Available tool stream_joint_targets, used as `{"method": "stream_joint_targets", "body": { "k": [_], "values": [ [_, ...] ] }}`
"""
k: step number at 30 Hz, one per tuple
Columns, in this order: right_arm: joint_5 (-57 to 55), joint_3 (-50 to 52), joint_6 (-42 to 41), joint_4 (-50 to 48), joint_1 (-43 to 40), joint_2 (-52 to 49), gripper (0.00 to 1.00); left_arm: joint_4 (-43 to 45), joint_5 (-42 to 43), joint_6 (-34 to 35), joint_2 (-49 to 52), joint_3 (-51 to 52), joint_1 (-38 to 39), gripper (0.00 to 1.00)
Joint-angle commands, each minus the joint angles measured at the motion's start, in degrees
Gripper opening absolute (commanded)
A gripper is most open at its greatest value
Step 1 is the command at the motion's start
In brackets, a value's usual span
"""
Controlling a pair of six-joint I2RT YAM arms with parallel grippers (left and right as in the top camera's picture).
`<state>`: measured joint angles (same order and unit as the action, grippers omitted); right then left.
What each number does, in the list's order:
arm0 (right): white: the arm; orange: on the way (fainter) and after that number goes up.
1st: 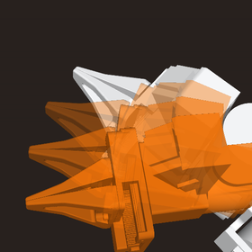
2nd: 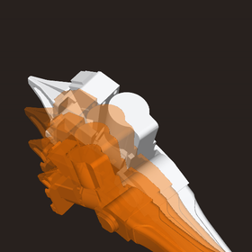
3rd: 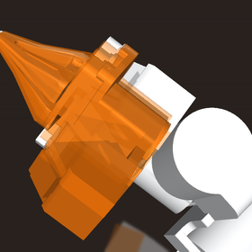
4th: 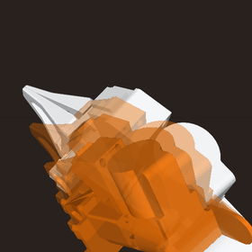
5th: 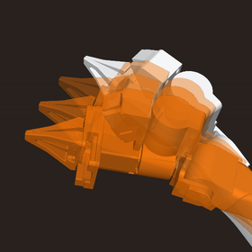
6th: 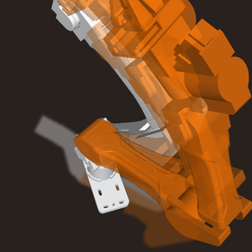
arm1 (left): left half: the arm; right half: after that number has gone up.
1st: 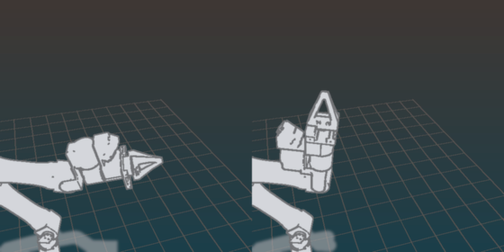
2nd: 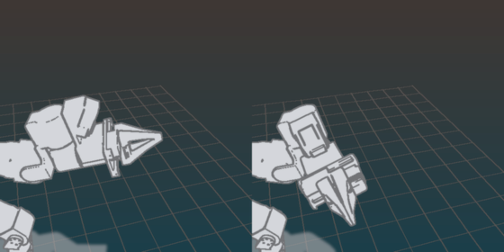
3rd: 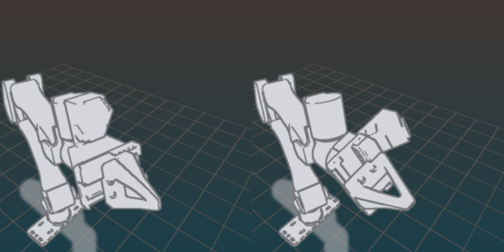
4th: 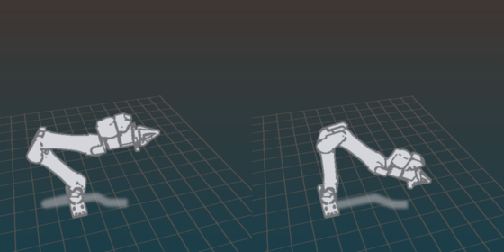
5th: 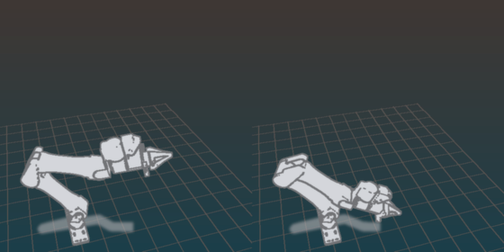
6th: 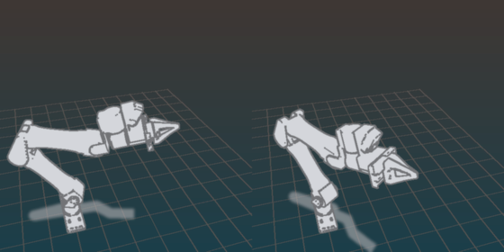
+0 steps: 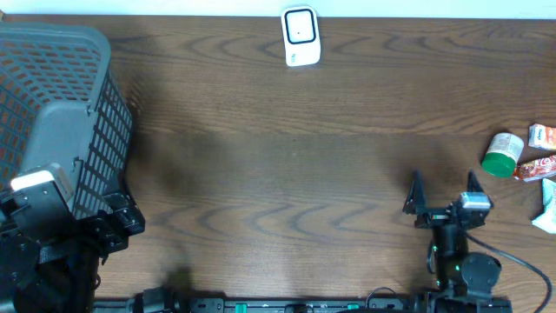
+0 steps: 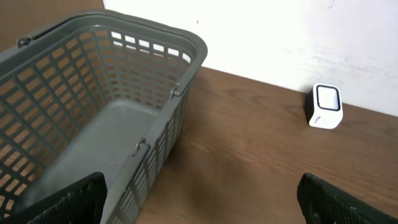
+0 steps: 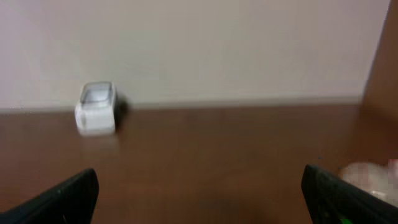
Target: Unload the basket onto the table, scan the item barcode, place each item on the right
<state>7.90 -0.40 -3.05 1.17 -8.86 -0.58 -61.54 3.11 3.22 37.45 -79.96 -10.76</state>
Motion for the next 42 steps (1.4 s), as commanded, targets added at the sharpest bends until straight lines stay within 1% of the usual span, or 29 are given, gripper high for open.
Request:
{"method": "stream_joint_targets", "body": {
  "k": [1, 28, 31, 34, 37, 39, 42],
  "values": [
    [-1.4, 0.1, -1.2, 2.4, 0.4, 0.3, 0.99, 0.0, 0.5, 0.5, -0.1, 0.0, 0.2, 0.98],
    [-1.5, 0.1, -1.2, 2.6, 0.4, 0.2, 0.99, 0.0, 0.5, 0.5, -0.1, 0.0, 0.2, 0.98],
    [-1.5, 0.1, -1.2, 2.6, 0.4, 0.2, 0.99, 0.0, -2.7, -1.7, -0.1, 0.0, 0.2, 0.98],
    [-1.5, 0.1, -1.2, 2.6, 0.4, 0.2, 0.99, -3.4, -2.0, -1.6, -0.1, 0.1, 0.3, 0.98],
    [-1.5, 0.1, -1.2, 2.6, 0.4, 0.2, 0.99, -5.8, -2.1, -1.6, -0.9, 1.4, 0.7, 0.98],
    [-1.5, 0.1, -1.2, 2.6, 0.4, 0.2, 0.99, -4.5, -2.1, -1.6, -2.2, 3.6, 0.7, 0.98],
    [-1.5, 0.1, -1.2, 2.6, 0.4, 0.2, 0.99, 0.4, -2.1, -1.6, -5.9, 9.7, 1.5, 0.98]
  ]
}}
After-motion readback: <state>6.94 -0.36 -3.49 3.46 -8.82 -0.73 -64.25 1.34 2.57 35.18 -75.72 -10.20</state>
